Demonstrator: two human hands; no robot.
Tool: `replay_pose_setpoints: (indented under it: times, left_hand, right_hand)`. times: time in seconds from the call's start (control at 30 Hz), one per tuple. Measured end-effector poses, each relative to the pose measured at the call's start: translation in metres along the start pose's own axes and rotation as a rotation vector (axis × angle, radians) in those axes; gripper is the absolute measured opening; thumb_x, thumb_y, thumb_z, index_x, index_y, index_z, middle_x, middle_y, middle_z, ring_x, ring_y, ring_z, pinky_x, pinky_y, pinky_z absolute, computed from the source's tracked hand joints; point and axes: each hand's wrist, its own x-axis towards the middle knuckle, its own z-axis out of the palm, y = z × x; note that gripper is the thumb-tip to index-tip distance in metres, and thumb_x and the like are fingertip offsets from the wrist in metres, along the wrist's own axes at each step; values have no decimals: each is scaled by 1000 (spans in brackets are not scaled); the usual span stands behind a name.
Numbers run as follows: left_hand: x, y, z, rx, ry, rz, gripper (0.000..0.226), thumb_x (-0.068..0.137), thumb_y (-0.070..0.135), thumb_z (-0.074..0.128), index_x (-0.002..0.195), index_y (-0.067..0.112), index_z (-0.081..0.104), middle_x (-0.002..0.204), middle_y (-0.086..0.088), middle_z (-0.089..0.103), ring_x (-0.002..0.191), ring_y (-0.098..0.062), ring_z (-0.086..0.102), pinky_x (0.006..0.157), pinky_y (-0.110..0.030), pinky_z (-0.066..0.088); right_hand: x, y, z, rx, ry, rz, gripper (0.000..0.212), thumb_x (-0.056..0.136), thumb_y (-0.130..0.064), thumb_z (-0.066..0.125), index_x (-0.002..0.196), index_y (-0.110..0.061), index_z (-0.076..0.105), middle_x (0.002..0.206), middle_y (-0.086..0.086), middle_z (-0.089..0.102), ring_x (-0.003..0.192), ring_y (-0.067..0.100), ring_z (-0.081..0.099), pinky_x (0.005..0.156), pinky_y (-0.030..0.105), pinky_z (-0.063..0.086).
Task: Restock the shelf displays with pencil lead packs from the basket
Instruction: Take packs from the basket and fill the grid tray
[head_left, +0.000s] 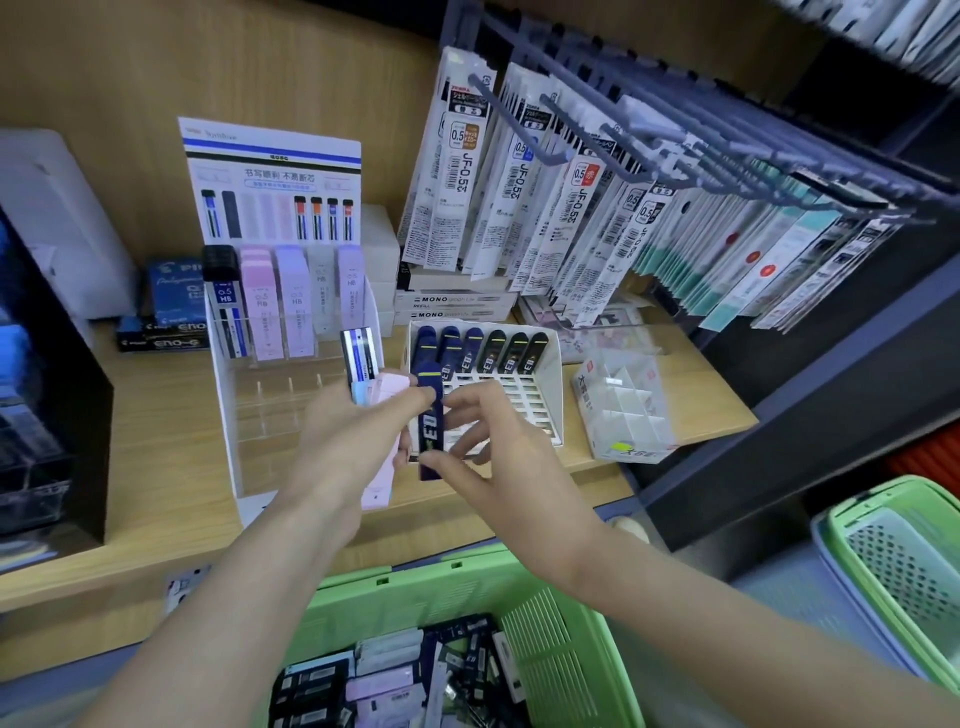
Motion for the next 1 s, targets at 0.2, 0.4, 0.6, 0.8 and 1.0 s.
replay_pose_setpoints:
  times: [0.2,0.4,0.6,0.8,1.0]
  left_hand:
    - [-9,8,-10,46,-63,72,12,79,12,70,73,17,61,44,2,49,36,-10,41,42,-21,38]
    - [-13,11,-19,163,-153,117,16,78,10,72,71,11,58,52,-4,50,33,-6,39,35,-14,34]
    - [-5,8,-24,85,-81,74,18,78,23,75,74,12,60,51,-2,52,39,-9,42,40,-18,38]
    - [3,8,-25,20,-21,8,25,78,26,75,71,16,53,51,0,49,43,-12,44,52,-25,41]
    - [11,12,-27,-35,-4,-4,20,79,26,75,77,14,59,41,8,49,36,-7,42,47,-21,43]
  right_hand:
    - [11,-8,-6,153,76,68,37,91,-17,60,113,-38,39,95,-17,56,79,0,57,70,9,43]
    - [23,-15,-19,162,-40,30,33,85,-5,65,93,-36,62,84,-11,62,74,8,67,74,22,52]
    - [47,-3,-41,80,102,82,12,86,-12,66,90,-23,65,85,-6,68,76,6,66,69,14,51]
    - [84,37,-51,-187,227,113,13,90,-7,60,94,-18,59,80,-13,56,74,-3,53,65,-4,38]
    - [103,61,-39,-295,156,133,13,90,-8,59,102,-11,64,85,-5,58,78,7,54,67,5,39]
